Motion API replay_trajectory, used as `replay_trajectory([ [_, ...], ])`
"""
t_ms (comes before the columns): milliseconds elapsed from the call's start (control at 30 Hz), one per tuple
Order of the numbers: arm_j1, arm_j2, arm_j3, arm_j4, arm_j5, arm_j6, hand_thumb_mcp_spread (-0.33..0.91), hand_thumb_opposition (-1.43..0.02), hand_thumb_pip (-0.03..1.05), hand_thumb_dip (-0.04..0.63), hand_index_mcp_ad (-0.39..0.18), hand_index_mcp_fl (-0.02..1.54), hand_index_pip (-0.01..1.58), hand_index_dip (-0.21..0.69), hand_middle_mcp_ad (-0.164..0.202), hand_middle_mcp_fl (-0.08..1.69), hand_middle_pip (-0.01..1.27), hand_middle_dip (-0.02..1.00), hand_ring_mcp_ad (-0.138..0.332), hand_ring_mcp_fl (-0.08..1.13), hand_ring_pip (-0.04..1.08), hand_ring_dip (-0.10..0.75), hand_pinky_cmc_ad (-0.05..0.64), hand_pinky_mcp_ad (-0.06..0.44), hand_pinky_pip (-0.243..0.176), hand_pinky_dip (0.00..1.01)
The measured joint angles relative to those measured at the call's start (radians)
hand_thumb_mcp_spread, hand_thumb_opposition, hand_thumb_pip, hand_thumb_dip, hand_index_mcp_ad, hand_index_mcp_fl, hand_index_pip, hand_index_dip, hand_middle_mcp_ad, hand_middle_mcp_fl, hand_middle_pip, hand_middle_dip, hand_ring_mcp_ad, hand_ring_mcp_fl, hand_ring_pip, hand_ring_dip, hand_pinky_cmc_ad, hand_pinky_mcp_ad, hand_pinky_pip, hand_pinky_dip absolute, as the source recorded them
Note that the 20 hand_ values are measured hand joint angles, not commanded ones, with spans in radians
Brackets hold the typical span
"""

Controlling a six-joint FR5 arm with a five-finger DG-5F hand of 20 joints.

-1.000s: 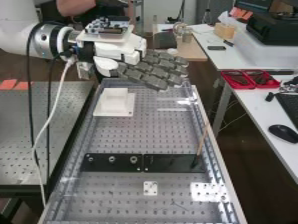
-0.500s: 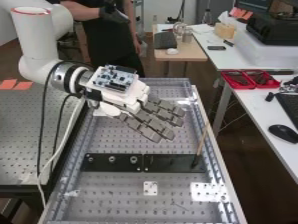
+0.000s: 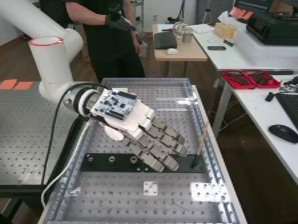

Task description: Grab the drill bit and place it in the clear container

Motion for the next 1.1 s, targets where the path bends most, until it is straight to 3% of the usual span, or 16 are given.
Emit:
replay_trajectory([
  [133,-0.005,-0.033,0.019,0.008,0.012,-0.016,0.35,-0.80,0.63,0.202,0.056,0.53,0.11,0.363,0.124,0.21,0.13,0.11,0.236,0.03,0.10,-0.016,0.227,0.197,-0.075,0.13],
  [400,-0.010,-0.064,0.066,0.008,-0.002,-0.086,0.39,-0.81,0.64,0.239,0.019,0.55,0.44,0.358,0.122,0.28,0.12,0.14,0.236,0.03,0.11,-0.010,0.230,0.195,-0.075,0.14],
  [567,-0.011,-0.078,0.102,-0.006,-0.019,-0.162,0.40,-0.84,0.63,0.253,-0.009,0.55,0.64,0.346,0.126,0.29,0.11,0.17,0.237,0.05,0.11,0.002,0.227,0.195,-0.075,0.14],
  [767,-0.006,-0.098,0.140,-0.043,-0.038,-0.264,0.43,-0.83,0.62,0.255,-0.023,0.55,0.77,0.342,0.091,0.31,0.11,0.19,0.237,0.05,0.10,0.007,0.241,0.199,-0.073,0.14],
  [1100,-0.006,-0.131,0.171,-0.071,-0.034,-0.293,0.43,-0.84,0.61,0.258,-0.024,0.35,1.09,0.351,0.091,0.32,0.10,0.21,0.218,0.06,0.11,0.016,0.251,0.180,-0.075,0.14],
])
